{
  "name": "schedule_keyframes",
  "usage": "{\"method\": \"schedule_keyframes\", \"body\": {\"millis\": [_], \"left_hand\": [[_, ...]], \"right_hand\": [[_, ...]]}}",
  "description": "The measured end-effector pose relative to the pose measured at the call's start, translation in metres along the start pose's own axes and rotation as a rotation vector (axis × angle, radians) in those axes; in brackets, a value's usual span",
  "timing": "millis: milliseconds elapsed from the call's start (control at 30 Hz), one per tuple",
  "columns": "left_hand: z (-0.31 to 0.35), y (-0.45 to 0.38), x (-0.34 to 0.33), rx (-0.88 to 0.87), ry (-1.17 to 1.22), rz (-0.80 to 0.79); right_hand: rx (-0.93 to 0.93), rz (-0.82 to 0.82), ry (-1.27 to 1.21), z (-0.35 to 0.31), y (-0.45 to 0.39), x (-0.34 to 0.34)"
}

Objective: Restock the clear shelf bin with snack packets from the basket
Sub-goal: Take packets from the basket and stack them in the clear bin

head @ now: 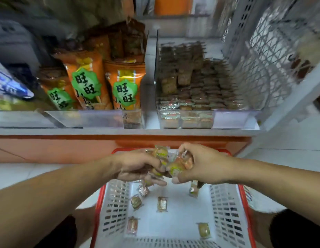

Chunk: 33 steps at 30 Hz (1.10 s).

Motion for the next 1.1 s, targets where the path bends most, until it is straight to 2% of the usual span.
{"method": "schedule_keyframes", "body": {"millis": [100, 200, 333, 467, 600, 667, 767, 800, 867, 933, 967, 1033, 1100], "left_hand": [[0.058, 0.038, -0.029, -0.211, 0.116, 0.048], [0.1, 0.063, -0.05, -0.448, 0.117, 0.15], [0.124, 0.067, -0.064, -0.601, 0.131, 0.263], [0.133, 0.056, -0.067, -0.661, 0.038, 0.363], [0.132, 0.048, -0.069, -0.635, 0.031, 0.353], [0.134, 0.047, -0.071, -0.619, 0.043, 0.32], [0.133, 0.045, -0.074, -0.555, 0.05, 0.255], [0.132, 0.045, -0.074, -0.535, 0.069, 0.237], [0.131, 0.046, -0.074, -0.514, 0.13, 0.212], [0.13, 0.047, -0.072, -0.509, 0.18, 0.243], [0.131, 0.047, -0.069, -0.516, 0.196, 0.273], [0.133, 0.049, -0.065, -0.543, 0.226, 0.327], [0.133, 0.051, -0.064, -0.567, 0.247, 0.367]], "right_hand": [[0.106, 0.06, -0.301, -0.042, 0.033, 0.034], [0.204, 0.034, -0.447, -0.07, 0.053, 0.052], [0.246, 0.026, -0.604, -0.082, 0.055, 0.062], [0.231, 0.161, -0.644, -0.074, 0.05, 0.076], [0.203, 0.115, -0.606, -0.072, 0.052, 0.08], [0.2, 0.002, -0.631, -0.07, 0.052, 0.079], [0.23, -0.288, -0.699, -0.075, 0.06, 0.073], [0.232, -0.341, -0.717, -0.075, 0.063, 0.074], [0.207, -0.341, -0.769, -0.071, 0.062, 0.081], [0.173, -0.258, -0.829, -0.065, 0.058, 0.091], [0.17, -0.159, -0.832, -0.062, 0.056, 0.099], [0.236, 0.161, -0.771, -0.058, 0.059, 0.122], [0.379, 0.526, -0.681, -0.062, 0.073, 0.143]]}}
Point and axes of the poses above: each hand's wrist, its own y-axis away from the middle knuckle, its own x-axis out of the back of the hand, z = x × y, the point moved 8 cm from there along -y, towards the middle knuckle, and after that the axes turned 8 degrees about -x, right-handed, at the moved point
